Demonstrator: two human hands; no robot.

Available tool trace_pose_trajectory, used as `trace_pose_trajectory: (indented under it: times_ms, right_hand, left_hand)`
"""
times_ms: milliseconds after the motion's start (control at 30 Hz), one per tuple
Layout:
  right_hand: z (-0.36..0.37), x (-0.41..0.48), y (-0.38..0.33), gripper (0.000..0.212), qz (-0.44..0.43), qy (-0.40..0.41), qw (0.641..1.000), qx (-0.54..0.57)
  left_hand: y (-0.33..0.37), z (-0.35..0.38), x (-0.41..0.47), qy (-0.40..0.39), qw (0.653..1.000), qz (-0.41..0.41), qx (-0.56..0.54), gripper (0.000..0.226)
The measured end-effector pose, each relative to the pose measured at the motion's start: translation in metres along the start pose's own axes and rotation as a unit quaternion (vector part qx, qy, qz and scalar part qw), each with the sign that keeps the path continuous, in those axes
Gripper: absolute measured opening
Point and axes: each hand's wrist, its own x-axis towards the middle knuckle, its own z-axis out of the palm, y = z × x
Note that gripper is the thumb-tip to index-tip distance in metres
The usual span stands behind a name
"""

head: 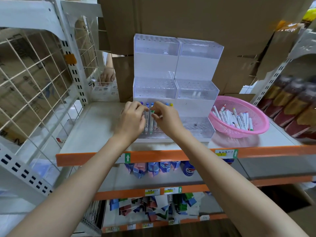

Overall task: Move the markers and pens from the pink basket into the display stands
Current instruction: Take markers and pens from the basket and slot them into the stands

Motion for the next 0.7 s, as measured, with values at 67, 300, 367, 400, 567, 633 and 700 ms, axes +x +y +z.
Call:
trace_pose_trajectory:
  times_ms: [67, 300, 367, 400, 567, 633, 700]
  right_hand:
    - [-0.003, -0.001, 0.0, 0.015, -0.001, -0.008, 1.0, 0.003]
    - [-0.016, -0.013, 0.003, 0.032, -0.035, -0.002, 0.999, 0.005]
    - [-0.023, -0.017, 0.008, 0.032, -0.034, 0.016, 0.999, 0.006]
    - [-0.026, -0.019, 0.013, 0.033, -0.033, 0.025, 0.999, -0.003]
    - [-0.047, -0.029, 0.038, 0.039, -0.014, 0.05, 0.997, -0.064]
    - [-0.058, -0.035, 0.049, 0.042, 0.002, 0.055, 0.995, -0.08]
    - [-0.069, -0.041, 0.061, 0.045, 0.026, 0.05, 0.993, -0.099]
  left_hand:
    - [0.003, 0.0, 0.0, 0.002, 1.0, -0.009, 0.012, 0.022]
    - [0.012, 0.004, 0.001, -0.003, 0.997, -0.04, 0.066, 0.023]
    - [0.018, 0.006, 0.002, 0.004, 0.997, -0.032, 0.073, 0.025]
    - [0.022, 0.007, 0.003, 0.005, 0.997, -0.023, 0.076, 0.026]
    - [0.048, 0.02, 0.013, -0.007, 0.997, 0.026, 0.071, 0.026]
    - [0.061, 0.029, 0.02, -0.02, 0.997, 0.045, 0.061, 0.026]
    - [0.076, 0.039, 0.027, -0.034, 0.997, 0.058, 0.049, 0.027]
